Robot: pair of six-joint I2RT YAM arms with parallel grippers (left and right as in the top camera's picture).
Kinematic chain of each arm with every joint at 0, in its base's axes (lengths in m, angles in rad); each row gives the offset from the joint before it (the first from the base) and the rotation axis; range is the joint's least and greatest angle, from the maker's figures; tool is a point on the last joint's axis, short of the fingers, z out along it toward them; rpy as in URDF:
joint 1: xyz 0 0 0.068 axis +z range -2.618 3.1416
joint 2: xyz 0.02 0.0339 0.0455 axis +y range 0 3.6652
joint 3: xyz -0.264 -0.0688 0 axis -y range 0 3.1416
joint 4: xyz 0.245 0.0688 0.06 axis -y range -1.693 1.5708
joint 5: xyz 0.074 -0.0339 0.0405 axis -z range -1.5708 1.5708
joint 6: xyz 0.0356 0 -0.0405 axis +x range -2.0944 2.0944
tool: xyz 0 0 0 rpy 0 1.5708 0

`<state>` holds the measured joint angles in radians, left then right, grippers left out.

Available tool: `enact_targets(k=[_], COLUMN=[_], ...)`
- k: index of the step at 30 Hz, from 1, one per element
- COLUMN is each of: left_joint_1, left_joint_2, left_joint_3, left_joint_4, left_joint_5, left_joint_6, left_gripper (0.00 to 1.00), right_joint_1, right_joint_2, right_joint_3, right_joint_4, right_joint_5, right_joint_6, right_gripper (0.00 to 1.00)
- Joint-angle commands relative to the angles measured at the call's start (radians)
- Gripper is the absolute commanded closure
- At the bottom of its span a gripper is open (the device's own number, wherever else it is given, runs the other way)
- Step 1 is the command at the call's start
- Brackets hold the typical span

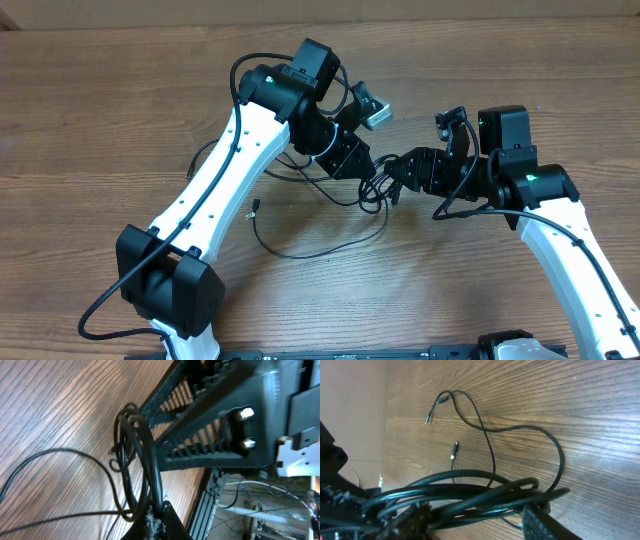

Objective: Untangle cables

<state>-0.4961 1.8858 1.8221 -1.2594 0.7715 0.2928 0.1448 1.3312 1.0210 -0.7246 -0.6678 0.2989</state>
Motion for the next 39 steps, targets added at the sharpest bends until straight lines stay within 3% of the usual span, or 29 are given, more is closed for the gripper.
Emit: enact_targets(k=[1, 11, 20, 24, 25, 27, 31, 34, 39], left_joint_1=[-0.006, -0.016, -0.016, -0.016, -0.016, -0.016, -0.014, -0.011, 0.013], left_joint_2=[-0.016, -0.016, -0.016, -0.016, -0.016, -0.016, -0.016, -0.016, -0.016], left_joint_3=[0.022, 0.022, 0.022, 0.022, 0.022, 0.022, 0.022, 0.022, 0.021], left_joint_4=[0.013, 0.027, 0.039, 0.037, 0.037, 0.037, 0.035, 0.018, -0.039], left_joint_5=[0.103, 0.147, 0.199, 0.198, 0.198, 0.198, 0.193, 0.121, -0.181], left_joint_6=[0.026, 0.029, 0.029, 0.024, 0.021, 0.021, 0.021, 0.014, -0.102], left_gripper=[0.96, 0.96, 0.96, 0.96, 0.96, 0.96, 0.96, 0.96, 0.96], right_joint_1=[0.002, 0.002, 0.002, 0.002, 0.002, 0.002, 0.002, 0.002, 0.002], right_joint_2=[0.005, 0.005, 0.005, 0.005, 0.005, 0.005, 0.005, 0.005, 0.005], right_joint_3=[0.020, 0.020, 0.020, 0.020, 0.020, 0.020, 0.020, 0.020, 0.020], right_joint_4=[0.005, -0.003, -0.021, -0.023, -0.024, -0.034, -0.087, -0.138, -0.235], right_joint_5=[-0.007, -0.008, -0.007, -0.007, -0.005, 0.017, 0.129, 0.227, 0.464], right_joint_6=[0.010, 0.020, 0.020, 0.020, 0.020, 0.021, 0.069, 0.069, 0.077], right_gripper=[0.44, 0.45, 0.54, 0.63, 0.69, 0.92, 0.96, 0.96, 0.96])
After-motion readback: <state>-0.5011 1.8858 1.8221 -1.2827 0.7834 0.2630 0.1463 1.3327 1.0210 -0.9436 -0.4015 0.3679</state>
